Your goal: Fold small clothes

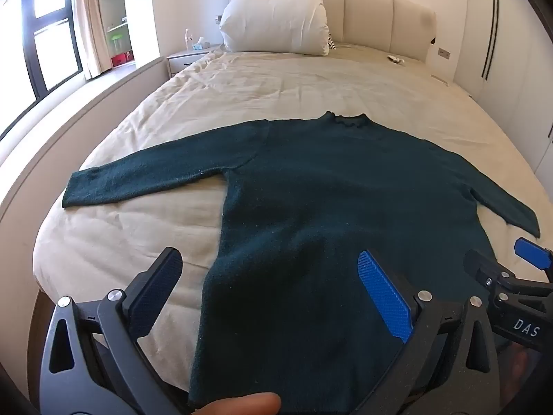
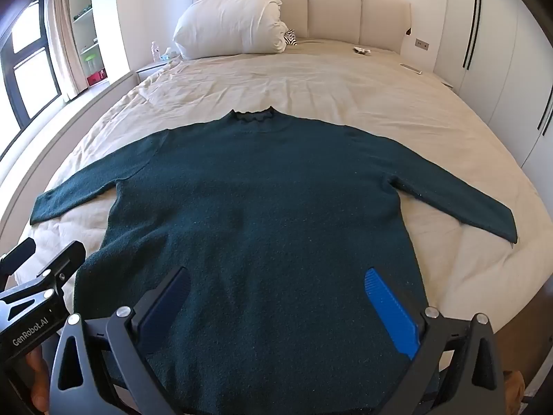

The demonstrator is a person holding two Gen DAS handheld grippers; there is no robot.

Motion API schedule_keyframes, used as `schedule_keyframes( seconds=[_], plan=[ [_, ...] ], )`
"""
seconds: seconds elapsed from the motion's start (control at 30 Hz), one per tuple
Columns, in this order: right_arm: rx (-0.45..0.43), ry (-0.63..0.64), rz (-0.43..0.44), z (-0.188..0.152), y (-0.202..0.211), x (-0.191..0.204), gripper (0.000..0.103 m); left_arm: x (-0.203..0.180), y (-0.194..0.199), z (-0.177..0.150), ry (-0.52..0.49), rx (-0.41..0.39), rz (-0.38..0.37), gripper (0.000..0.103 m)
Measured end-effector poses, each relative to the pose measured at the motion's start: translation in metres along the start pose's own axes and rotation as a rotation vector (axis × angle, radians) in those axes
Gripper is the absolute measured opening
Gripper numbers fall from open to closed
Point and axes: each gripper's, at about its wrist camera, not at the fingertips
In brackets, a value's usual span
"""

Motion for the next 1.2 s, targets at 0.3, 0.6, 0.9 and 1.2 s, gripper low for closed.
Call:
schedule_keyframes(
  seconds=[0.3,0.6,0.9,1.2],
  plan=[
    [-0.002,0.004,-0.009,0.000,0.000,0.000,0.103,0.000,-0.001,-0.001,0.004,0.009,-0.002,0.103],
    [-0.002,0.002,-0.008,0.000,0.000,0.001,0.103,0.001,-0.004,-0.001,0.006,0.016,-0.001,0.103],
    [-0.010,0.000,-0.011,0.001,0.001,0.001,0.103,0.003,-0.008,-0.001,0.008,0.021,-0.003,0.103],
    [-0.014,-0.001,-0.013,0.000,0.002,0.002,0.103,0.005,-0.010,-0.003,0.010,0.023,-0.004,0.103]
  ],
)
Point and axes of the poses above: each gripper's, at about its wrist camera, not at the fingertips, and y roughly against the way its jaws point, x to its left, z to its top, and after that the axes turned 4 degrees about y, right-handed
